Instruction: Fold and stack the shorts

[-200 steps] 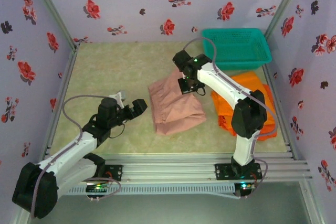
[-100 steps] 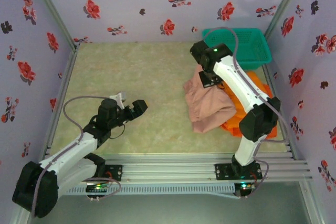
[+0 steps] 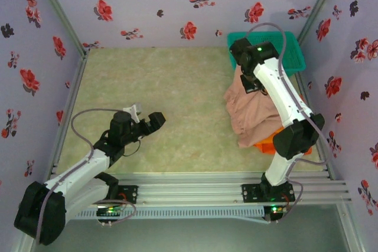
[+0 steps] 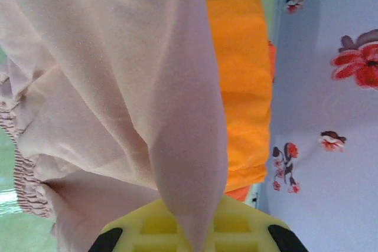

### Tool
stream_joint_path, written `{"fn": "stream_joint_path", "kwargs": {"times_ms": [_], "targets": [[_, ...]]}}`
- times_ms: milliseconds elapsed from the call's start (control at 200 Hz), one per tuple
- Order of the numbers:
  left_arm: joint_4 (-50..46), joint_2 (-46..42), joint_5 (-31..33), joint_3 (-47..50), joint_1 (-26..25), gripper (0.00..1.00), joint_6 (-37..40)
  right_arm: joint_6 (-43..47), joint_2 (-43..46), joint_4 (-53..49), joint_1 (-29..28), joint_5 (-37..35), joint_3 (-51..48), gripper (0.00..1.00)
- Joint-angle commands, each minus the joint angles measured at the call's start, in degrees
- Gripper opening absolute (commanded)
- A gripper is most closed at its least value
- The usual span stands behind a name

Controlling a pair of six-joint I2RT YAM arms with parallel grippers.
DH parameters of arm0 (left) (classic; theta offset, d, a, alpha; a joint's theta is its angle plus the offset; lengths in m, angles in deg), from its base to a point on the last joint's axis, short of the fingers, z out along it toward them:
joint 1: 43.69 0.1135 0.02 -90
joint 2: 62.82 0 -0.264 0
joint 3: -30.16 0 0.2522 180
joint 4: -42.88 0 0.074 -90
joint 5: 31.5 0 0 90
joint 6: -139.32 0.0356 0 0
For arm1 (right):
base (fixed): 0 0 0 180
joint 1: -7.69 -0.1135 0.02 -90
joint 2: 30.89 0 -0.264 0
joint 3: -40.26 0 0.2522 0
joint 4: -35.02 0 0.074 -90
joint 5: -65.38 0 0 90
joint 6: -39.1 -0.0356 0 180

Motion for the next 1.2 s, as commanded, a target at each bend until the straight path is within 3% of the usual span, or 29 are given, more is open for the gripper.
{"fn": "stream_joint_path", "kwargs": {"times_ms": [0, 425, 760, 1195], "targets": [[1.55, 0.29, -0.57, 0.87, 0.69, 0.99, -0.13, 2.24, 1.59, -3.66, 1.91, -6.23, 2.67, 0.00], [1.37, 0.48, -0.51, 1.04, 1.16, 0.99, -0.16, 9.05, 2.29, 0.26, 10.61, -12.27, 0.86, 0.00], [1.02, 1.43, -0.58, 0.79, 1.51, 0.99, 0.14, 15.49, 2.58, 11.34, 16.86, -12.67, -9.95, 0.00], [0.52, 2.35, -0.80, -0.49, 1.68, 1.00, 0.93, 16.35, 0.91, 20.30, 23.34, -10.43, -17.04, 0.00]]}}
